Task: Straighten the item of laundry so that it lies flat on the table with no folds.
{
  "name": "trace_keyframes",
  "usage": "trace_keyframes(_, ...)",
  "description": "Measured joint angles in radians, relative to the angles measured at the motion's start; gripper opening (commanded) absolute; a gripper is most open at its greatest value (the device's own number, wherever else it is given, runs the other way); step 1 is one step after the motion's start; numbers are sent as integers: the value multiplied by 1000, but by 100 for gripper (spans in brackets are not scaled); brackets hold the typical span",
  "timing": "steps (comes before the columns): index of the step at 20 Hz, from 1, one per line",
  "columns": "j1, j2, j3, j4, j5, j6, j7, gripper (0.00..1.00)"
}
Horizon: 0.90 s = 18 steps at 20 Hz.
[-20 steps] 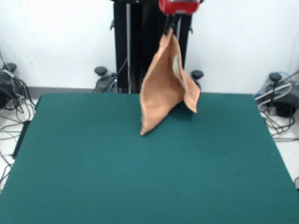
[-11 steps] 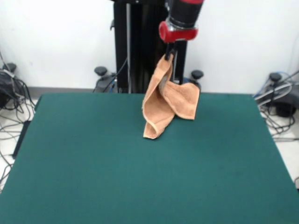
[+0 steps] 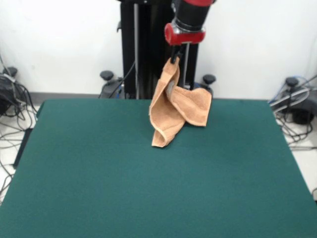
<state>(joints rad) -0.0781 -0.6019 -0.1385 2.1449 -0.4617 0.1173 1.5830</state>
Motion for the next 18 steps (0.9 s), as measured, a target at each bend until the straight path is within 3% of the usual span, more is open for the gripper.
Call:
trace_keyframes(8,13,-70,1,-23,56,78,0,0)
trace_keyframes(13,60,-89,2,-96,117,198,0,0)
trace_keyframes(18,105,-83,1,-163,153,231,0,0)
